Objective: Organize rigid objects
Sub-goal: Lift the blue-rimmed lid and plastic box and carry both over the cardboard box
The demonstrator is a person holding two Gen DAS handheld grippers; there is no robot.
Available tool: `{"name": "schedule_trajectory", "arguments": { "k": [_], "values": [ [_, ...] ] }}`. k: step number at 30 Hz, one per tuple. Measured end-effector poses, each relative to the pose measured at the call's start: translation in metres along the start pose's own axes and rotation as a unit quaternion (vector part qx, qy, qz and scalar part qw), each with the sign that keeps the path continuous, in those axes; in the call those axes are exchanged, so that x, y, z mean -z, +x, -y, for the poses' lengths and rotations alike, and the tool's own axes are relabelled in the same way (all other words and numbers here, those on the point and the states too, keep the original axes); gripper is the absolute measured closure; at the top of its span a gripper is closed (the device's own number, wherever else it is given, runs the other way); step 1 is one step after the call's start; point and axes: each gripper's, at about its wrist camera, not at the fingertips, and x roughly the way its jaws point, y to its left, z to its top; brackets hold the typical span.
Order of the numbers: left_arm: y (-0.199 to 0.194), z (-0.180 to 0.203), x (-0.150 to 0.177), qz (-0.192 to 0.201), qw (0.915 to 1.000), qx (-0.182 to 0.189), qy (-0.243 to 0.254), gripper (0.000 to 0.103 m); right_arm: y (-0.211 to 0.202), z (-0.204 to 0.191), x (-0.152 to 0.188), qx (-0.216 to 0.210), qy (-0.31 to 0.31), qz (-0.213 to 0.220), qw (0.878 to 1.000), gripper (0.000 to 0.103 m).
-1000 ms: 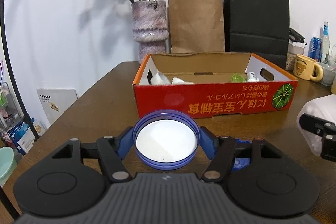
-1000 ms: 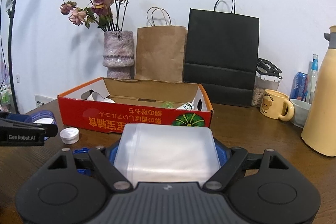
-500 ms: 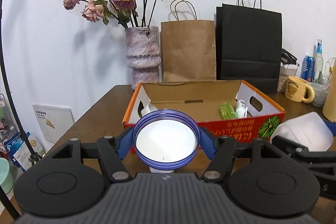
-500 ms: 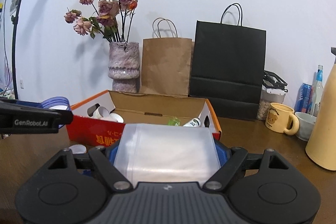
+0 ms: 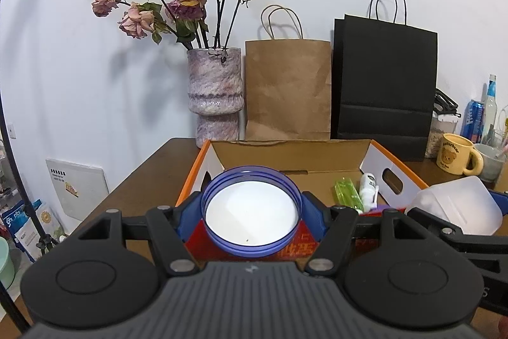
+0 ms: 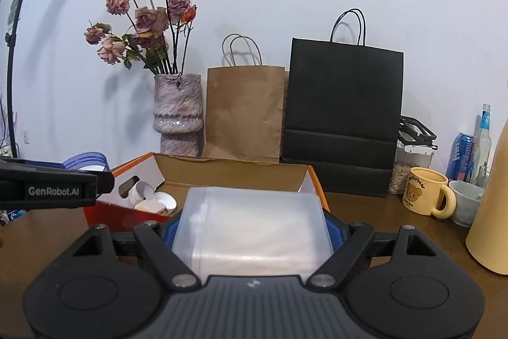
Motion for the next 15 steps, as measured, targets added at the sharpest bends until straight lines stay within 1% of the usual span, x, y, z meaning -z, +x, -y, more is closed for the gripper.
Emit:
{"name": "schedule_trajectory", "arguments": {
  "k": [15],
  "values": [
    [0.049,0.001,-0.014,-0.011,0.9998,-0.012,-0.014,0.035,0.053,0.01,-0.015,0.001,0.005,-0.004,1.0,0.022]
  ]
}}
